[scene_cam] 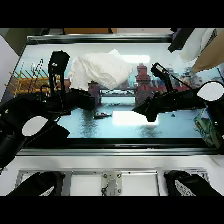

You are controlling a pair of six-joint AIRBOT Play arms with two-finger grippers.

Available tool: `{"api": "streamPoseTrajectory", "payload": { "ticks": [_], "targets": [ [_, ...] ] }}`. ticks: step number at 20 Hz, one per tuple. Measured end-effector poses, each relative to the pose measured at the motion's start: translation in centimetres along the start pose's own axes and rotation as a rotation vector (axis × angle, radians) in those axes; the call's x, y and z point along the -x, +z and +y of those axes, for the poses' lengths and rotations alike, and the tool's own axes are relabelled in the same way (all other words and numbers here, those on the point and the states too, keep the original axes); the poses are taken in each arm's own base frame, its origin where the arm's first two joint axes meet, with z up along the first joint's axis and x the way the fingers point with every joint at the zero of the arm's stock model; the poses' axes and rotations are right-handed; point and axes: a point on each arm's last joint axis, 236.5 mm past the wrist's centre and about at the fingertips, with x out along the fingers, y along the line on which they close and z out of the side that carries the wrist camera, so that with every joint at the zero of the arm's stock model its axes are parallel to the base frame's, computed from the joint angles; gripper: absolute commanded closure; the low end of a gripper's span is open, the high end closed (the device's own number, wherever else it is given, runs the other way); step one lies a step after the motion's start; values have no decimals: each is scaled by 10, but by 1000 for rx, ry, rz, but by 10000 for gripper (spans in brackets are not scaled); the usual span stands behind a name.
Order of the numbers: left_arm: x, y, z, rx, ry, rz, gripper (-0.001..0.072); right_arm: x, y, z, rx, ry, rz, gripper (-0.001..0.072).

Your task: Fold the clothes and pants, and hang the long-sleeved shirts on hangers.

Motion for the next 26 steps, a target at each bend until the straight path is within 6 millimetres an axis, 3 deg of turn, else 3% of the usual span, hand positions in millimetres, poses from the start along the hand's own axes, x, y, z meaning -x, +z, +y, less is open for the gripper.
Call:
{"api": "streamPoseTrajectory", "payload": {
  "ticks": [8, 9, 10, 11, 14, 17, 21, 23, 26],
  "targets": [
    [0, 0, 0, 0, 0, 0, 691, 0, 0, 0, 0, 0, 0, 683],
    [0, 0, 0, 0, 0, 0, 621, 0, 0, 0, 0, 0, 0, 683],
    [0, 1, 0, -3, 1, -3, 225, 0, 0, 0, 0, 0, 0, 683],
    [0, 3, 5, -23, 15, -12, -13, 0, 0, 0, 0, 0, 0, 683],
    [0, 0, 45, -44, 132, 22, -13, 0, 0, 0, 0, 0, 0, 683],
    [1, -41, 124, 13, 335, 197, -13, 0, 0, 0, 0, 0, 0, 683],
    [8, -129, 228, 211, 553, 423, -13, 0, 0, 0, 0, 0, 0, 683],
    [7, -173, 262, 315, 604, 499, -13, 0, 0, 0, 0, 0, 0, 683],
    [-3, -230, 283, 466, 608, 593, -13, 0, 0, 0, 0, 0, 0, 683]
  ]
}}
